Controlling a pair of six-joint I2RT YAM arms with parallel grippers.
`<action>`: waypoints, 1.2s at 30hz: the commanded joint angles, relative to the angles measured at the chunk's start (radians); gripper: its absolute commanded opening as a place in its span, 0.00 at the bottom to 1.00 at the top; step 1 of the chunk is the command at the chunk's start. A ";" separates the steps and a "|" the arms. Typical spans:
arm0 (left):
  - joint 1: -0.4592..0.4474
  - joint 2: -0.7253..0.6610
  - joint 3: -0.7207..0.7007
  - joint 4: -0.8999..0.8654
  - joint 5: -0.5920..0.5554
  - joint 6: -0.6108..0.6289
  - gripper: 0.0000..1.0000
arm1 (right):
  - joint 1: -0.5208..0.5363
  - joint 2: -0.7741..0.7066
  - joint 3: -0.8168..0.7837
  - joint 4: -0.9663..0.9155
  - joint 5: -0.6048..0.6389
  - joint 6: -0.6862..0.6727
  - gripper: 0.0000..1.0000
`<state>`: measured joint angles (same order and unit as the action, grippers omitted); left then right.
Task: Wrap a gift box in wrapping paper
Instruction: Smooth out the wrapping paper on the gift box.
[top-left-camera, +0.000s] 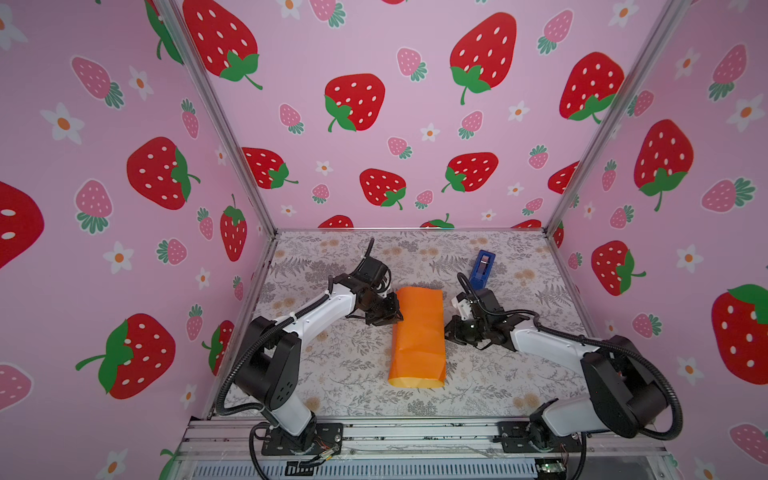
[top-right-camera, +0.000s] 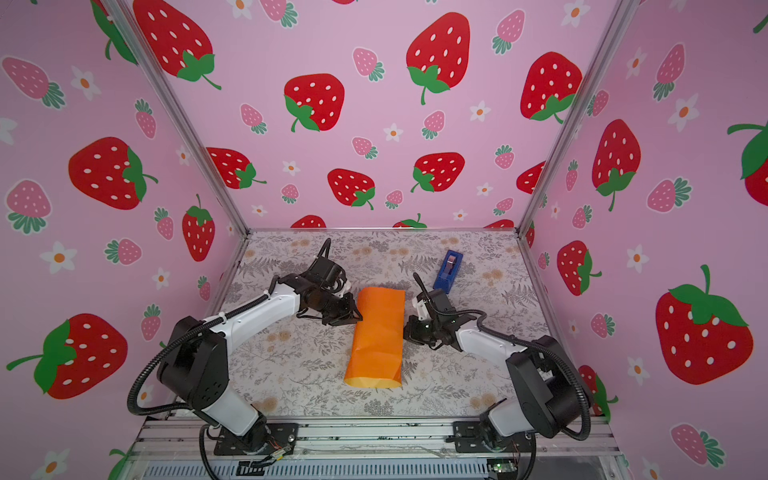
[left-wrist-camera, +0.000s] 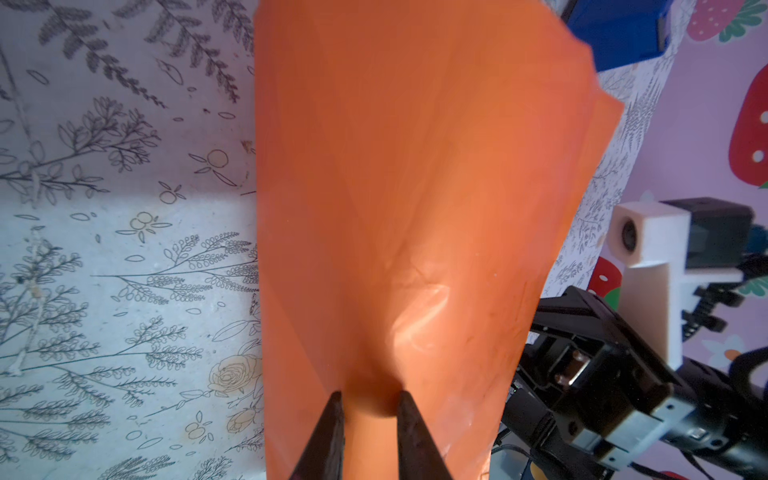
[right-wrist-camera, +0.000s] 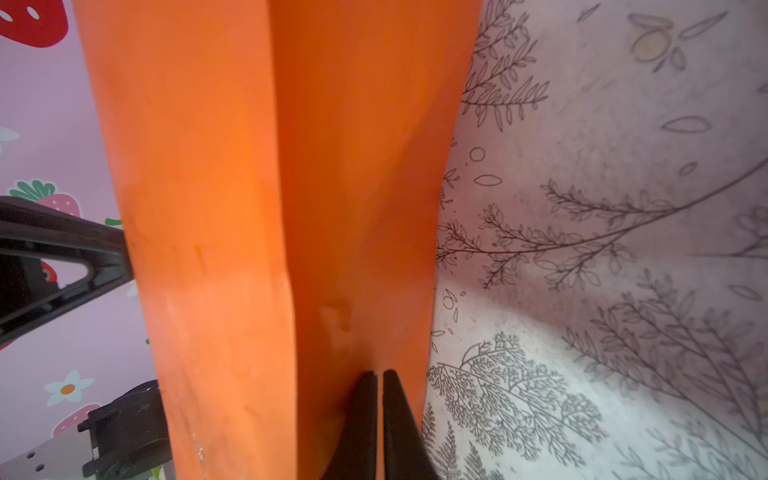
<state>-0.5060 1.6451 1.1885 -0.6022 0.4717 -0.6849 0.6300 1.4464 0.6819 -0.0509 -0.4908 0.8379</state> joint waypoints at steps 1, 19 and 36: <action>-0.020 0.027 0.022 0.004 0.095 0.003 0.21 | 0.013 0.008 0.019 0.046 -0.039 0.009 0.10; -0.092 0.252 0.332 -0.530 -0.219 0.296 0.37 | 0.013 0.013 0.004 0.063 -0.042 0.017 0.10; -0.232 0.434 0.656 -0.798 -0.424 0.366 0.33 | 0.013 0.036 -0.007 0.086 -0.062 0.010 0.10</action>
<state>-0.7349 2.0678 1.7988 -1.3437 0.0452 -0.3260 0.6361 1.4673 0.6815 0.0128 -0.5335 0.8436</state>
